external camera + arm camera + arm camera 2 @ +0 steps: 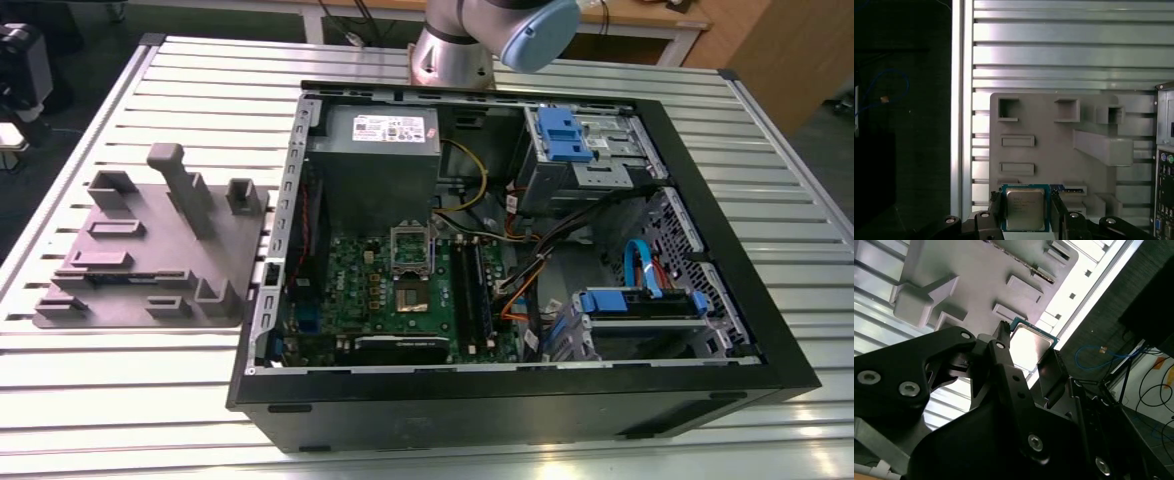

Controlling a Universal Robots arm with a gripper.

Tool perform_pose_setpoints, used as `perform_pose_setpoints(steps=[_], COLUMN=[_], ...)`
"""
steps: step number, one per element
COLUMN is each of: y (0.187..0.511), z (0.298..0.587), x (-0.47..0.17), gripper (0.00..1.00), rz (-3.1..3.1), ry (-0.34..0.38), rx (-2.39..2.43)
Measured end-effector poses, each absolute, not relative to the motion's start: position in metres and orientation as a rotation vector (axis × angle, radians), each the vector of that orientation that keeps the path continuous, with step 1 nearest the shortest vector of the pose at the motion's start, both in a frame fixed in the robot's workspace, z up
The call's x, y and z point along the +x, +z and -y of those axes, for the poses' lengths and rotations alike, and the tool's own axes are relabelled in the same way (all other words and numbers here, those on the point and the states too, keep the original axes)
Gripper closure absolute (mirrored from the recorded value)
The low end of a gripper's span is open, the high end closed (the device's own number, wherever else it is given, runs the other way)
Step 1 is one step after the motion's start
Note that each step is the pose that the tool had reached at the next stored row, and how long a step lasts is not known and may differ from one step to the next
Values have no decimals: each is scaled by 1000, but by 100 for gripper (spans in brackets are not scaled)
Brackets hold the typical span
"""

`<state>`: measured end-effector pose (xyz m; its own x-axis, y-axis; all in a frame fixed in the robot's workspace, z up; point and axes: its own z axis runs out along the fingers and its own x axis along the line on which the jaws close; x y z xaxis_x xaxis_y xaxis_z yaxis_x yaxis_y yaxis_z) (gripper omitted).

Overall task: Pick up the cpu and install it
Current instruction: 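Pick up the cpu and move it towards the insertion slot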

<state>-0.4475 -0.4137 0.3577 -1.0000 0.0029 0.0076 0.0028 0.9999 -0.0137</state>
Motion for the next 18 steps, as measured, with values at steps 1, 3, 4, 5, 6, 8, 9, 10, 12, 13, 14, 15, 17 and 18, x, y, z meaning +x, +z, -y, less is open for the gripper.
perform_pose_setpoints(steps=[1,3,4,5,6,8,9,10,12,13,14,15,17,18], y=[358,359,360,361,361,362,363,363,364,365,365,366,368,369], z=[414,414,414,414,414,413,413,413,413,413,413,413,413,413], x=[-448,-448,-448,-448,-448,-447,-448,-448,-448,-448,-448,-448,-448,-448], gripper=[53,53,53,53,53,53,53,53,53,53,53,53,53,53], rz=[3134,3134,3134,3134,3134,3134,3134,3134,3134,3134,3134,3133,3133,3133], ry=[23,26,28,30,31,35,36,37,41,43,45,48,54,57], rx=[-5,-5,-5,-5,-4,-5,-4,-5,-5,-5,-5,-5,-5,-5])
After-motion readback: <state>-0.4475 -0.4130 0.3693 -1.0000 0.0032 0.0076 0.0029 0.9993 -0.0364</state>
